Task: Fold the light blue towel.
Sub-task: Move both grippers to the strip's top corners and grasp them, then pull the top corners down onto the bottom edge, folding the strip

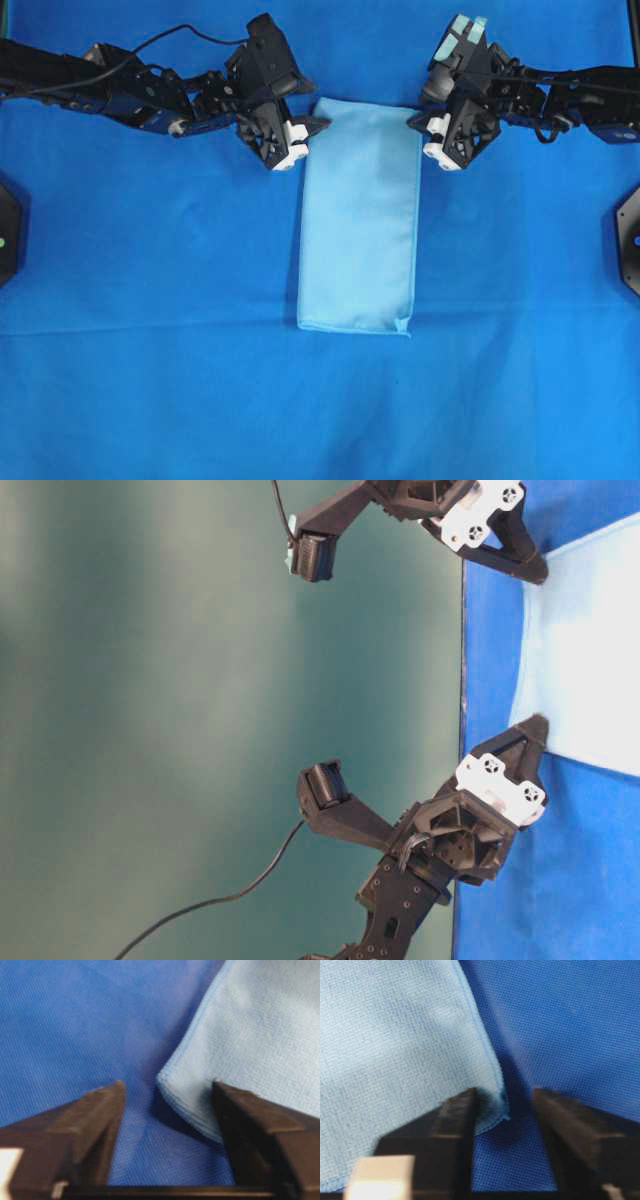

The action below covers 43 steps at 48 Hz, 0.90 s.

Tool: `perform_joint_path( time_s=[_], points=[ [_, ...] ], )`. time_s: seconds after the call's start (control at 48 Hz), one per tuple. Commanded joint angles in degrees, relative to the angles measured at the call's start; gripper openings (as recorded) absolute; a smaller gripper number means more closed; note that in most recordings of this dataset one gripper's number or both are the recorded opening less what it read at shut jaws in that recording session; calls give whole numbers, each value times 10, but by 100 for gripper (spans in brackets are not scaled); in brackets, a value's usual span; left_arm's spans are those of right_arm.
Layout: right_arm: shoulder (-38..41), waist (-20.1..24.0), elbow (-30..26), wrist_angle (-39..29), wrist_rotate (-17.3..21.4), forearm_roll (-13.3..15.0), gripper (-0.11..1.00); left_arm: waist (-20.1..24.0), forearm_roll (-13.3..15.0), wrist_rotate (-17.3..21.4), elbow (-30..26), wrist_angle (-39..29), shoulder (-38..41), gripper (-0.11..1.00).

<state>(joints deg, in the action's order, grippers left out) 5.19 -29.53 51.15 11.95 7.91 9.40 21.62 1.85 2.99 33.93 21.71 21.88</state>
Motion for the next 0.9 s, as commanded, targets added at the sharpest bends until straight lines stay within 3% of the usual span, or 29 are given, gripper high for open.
perform_joint_path(
  time_s=[0.0, 0.125, 0.271, 0.688, 0.875],
  points=[
    [-4, -1, -9, 4, 0, 3, 38, -3, -1, 8, -4, 4, -9, 48],
    [1, -1, -9, 6, 0, 8, 5, -10, -2, 10, -1, 4, -9, 22],
    [2, -1, -10, 15, 0, 10, 3, -14, -1, 10, 5, 4, -11, 3],
    [-22, -1, -18, 14, 1, 10, 3, -9, -1, 15, 22, 2, -66, 3],
    [-44, -1, -15, 10, 1, 10, 3, -4, -1, 39, 28, 1, -86, 3]
  ],
)
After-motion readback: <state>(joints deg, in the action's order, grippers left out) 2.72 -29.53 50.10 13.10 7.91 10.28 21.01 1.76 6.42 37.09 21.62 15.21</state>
